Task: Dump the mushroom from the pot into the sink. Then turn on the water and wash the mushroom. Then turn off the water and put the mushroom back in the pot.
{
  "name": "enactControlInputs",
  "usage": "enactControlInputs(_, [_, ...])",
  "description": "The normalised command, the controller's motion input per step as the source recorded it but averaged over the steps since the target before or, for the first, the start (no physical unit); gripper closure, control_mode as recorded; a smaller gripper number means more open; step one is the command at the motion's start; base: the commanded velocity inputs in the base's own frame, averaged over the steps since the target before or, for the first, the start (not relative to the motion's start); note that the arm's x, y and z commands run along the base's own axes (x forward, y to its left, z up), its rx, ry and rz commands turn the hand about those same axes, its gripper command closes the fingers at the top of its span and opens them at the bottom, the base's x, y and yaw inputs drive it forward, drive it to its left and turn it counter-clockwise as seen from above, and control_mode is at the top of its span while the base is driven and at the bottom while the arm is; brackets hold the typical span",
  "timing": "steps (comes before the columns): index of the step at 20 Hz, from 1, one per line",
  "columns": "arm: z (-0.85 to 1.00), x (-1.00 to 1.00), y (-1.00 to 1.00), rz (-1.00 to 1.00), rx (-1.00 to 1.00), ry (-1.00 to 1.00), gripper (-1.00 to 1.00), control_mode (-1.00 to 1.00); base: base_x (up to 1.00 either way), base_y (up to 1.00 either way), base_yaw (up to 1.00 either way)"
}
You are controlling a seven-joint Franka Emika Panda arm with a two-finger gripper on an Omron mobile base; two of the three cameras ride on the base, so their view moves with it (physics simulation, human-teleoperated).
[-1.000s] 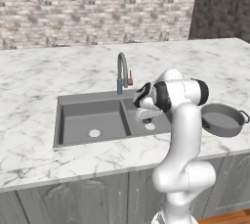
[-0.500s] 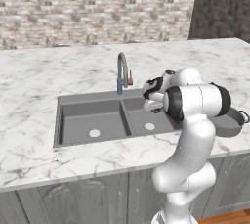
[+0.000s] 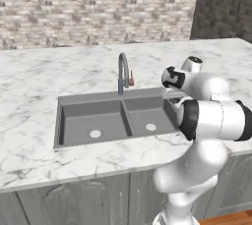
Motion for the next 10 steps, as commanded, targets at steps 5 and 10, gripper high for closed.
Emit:
enactControlInputs(5, [0.31, -0.61, -0.82, -0.21, 0.00, 0.00, 1.00, -1.00, 0.00, 0.00, 0.00])
enactControlInputs(10, [0.09, -0.47, -0.84, -0.19, 0.00, 0.00, 1.00, -1.00, 0.00, 0.00, 0.00])
